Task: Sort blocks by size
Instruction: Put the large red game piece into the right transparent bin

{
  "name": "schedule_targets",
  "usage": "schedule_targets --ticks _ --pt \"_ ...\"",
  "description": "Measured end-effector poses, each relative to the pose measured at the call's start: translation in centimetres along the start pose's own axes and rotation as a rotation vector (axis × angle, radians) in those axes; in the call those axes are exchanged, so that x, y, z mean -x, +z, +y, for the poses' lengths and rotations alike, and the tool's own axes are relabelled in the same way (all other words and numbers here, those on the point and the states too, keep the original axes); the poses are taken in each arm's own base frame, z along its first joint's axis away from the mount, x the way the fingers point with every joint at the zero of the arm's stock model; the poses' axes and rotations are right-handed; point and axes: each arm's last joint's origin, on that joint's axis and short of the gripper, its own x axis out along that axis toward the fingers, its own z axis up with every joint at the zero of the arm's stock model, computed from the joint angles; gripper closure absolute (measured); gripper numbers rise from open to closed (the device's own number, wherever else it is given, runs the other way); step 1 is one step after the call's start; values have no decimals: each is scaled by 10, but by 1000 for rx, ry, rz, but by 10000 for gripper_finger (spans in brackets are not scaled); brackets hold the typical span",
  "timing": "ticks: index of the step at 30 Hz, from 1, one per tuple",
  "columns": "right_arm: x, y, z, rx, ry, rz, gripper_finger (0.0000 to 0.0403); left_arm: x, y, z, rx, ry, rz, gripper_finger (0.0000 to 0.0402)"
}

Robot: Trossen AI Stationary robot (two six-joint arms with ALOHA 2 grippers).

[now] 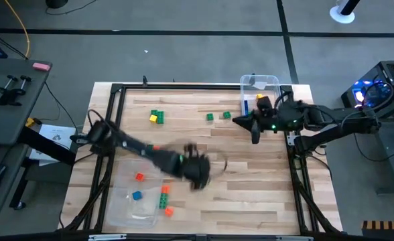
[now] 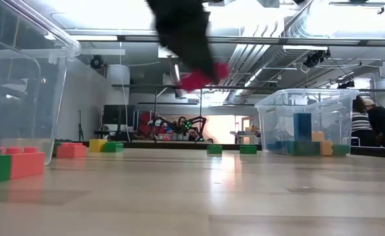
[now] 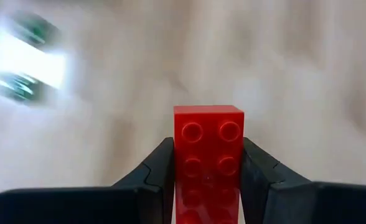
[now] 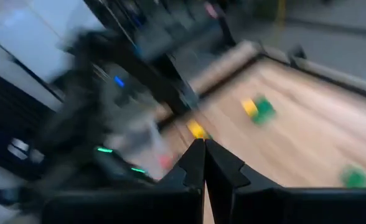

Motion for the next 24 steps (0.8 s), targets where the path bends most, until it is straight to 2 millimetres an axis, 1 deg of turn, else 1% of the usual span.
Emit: schedule_targets --ticks 2,4,7,10,13,17,20,24 --pt "1 10 6 17 64 -97 403 -1 23 32 63 37 -113 309" --pt "3 20 13 43 125 -203 403 -3 46 63 148 23 -242 309" --pt "9 34 21 79 200 -359 403 -11 76 104 283 -72 -462 309" --pt "14 44 25 99 243 -470 403 -21 98 137 407 -177 -687 309" --pt "16 46 26 106 251 -505 403 -36 108 160 480 -206 -853 309" --pt "15 46 24 115 193 -513 403 -65 108 181 518 -175 -951 309" --pt "15 46 24 154 157 -524 403 -91 103 194 545 -165 -957 309" --pt "14 47 22 196 123 -535 403 -118 102 207 565 -177 -940 309"
